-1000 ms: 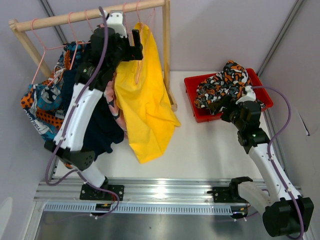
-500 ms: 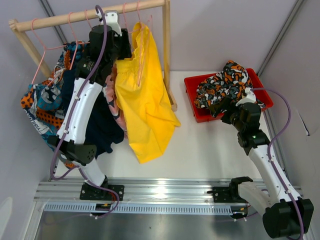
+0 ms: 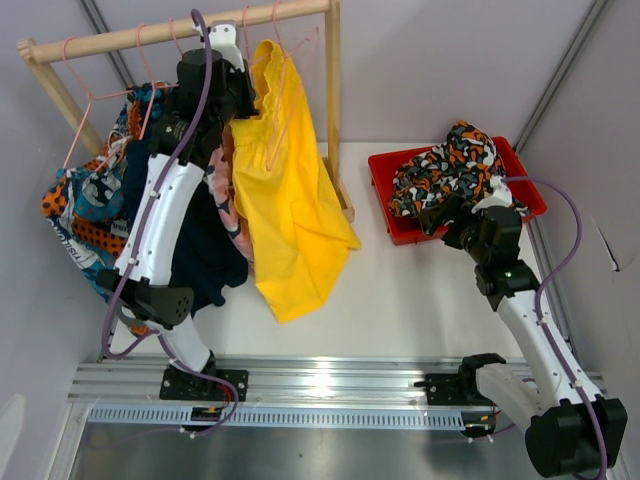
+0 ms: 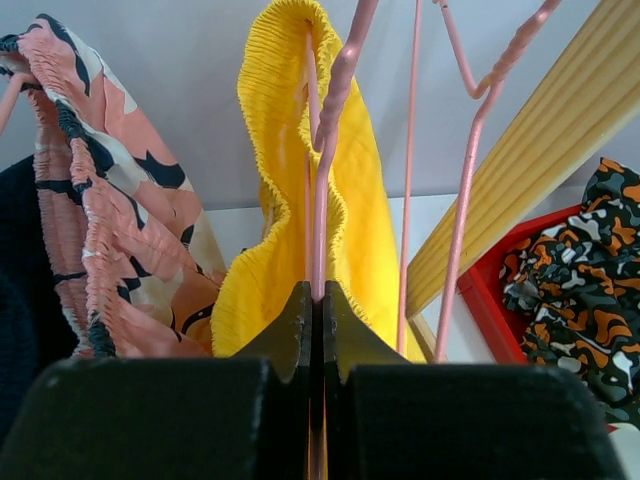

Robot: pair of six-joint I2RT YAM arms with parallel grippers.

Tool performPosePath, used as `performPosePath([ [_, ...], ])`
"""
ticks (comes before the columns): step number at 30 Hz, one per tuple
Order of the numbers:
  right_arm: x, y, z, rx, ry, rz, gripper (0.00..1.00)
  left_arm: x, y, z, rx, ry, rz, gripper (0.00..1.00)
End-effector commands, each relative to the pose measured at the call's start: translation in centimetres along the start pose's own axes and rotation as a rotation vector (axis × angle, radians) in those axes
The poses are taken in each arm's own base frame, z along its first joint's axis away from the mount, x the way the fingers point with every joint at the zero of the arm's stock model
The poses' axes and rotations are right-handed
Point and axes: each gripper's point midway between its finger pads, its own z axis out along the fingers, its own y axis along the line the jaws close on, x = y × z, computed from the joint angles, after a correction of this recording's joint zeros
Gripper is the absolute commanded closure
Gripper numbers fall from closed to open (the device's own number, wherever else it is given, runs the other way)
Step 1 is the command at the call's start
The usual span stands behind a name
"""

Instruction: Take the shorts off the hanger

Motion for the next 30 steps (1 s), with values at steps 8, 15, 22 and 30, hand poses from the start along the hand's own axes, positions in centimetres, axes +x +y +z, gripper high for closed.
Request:
performPosePath([
  [8, -1.5, 1.1, -1.1, -0.04, -0.065, -0.001, 0.01, -10.3, 1.0, -9.1, -0.009, -0.268, -0.013, 1.0],
  [15, -2.3, 2.1, -1.6, -0.074, -0.081, -0.002, 0.01, -9.7, 0.9, -13.1, 0.03, -0.253, -0.008, 1.0],
  [22, -4.7, 5.8, -4.1, -0.217, -0.113, -0.077, 0.01, -0.3, -0.8, -17.7, 0.202, -0.09, 0.02, 1.0],
  [30, -7.2, 15.0, -10.2, -0.629, -0.106, -0.177, 0.01, 7.1, -5.8, -28.8, 0.633, 0.024, 0.006, 1.0],
])
